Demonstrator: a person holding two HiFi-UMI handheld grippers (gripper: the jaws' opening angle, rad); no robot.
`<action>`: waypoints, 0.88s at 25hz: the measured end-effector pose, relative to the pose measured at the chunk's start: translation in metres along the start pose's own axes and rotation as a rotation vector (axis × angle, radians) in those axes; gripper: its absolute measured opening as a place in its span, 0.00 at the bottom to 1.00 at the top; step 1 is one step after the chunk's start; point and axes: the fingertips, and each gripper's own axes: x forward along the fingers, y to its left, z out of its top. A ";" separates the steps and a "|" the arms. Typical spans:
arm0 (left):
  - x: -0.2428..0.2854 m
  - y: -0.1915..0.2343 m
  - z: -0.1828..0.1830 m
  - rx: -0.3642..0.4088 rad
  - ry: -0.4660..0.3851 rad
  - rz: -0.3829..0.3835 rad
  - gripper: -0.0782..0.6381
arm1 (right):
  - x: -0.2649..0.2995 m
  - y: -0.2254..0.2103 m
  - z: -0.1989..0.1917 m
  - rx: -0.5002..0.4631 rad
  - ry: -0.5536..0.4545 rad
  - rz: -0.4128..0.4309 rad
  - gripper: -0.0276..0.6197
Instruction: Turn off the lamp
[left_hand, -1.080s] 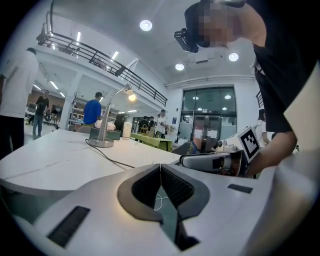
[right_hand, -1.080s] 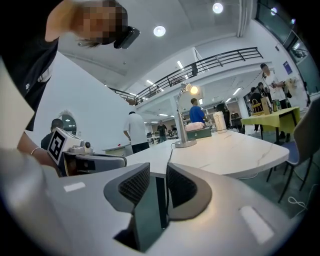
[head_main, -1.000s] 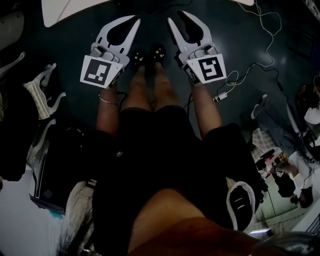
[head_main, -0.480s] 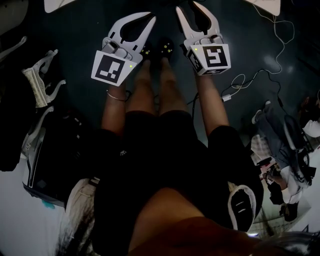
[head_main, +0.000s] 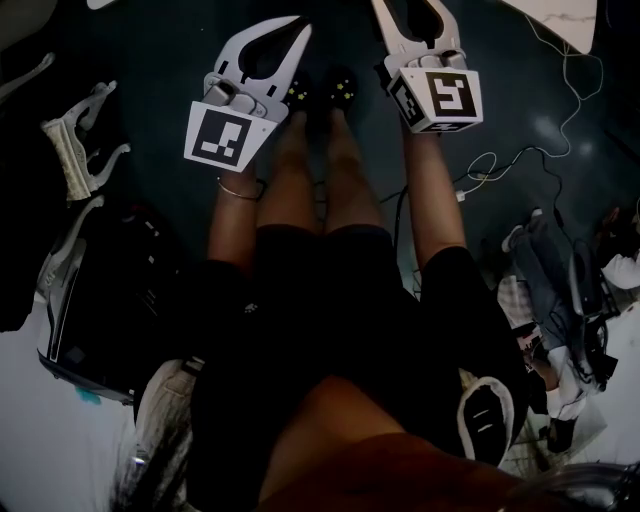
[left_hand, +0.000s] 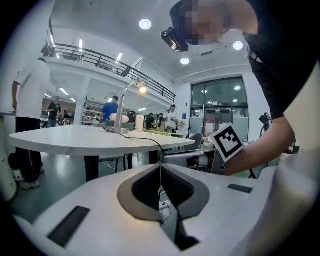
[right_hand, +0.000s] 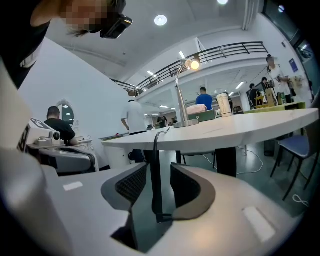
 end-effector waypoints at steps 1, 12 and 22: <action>-0.001 0.001 -0.001 -0.003 0.001 0.005 0.12 | 0.001 0.001 0.000 -0.011 0.003 0.003 0.23; 0.007 0.001 -0.003 -0.040 0.008 0.008 0.12 | 0.010 -0.001 -0.006 -0.017 0.022 0.009 0.12; 0.003 -0.005 -0.016 -0.008 0.046 0.000 0.12 | -0.008 0.012 0.003 0.104 0.002 0.041 0.06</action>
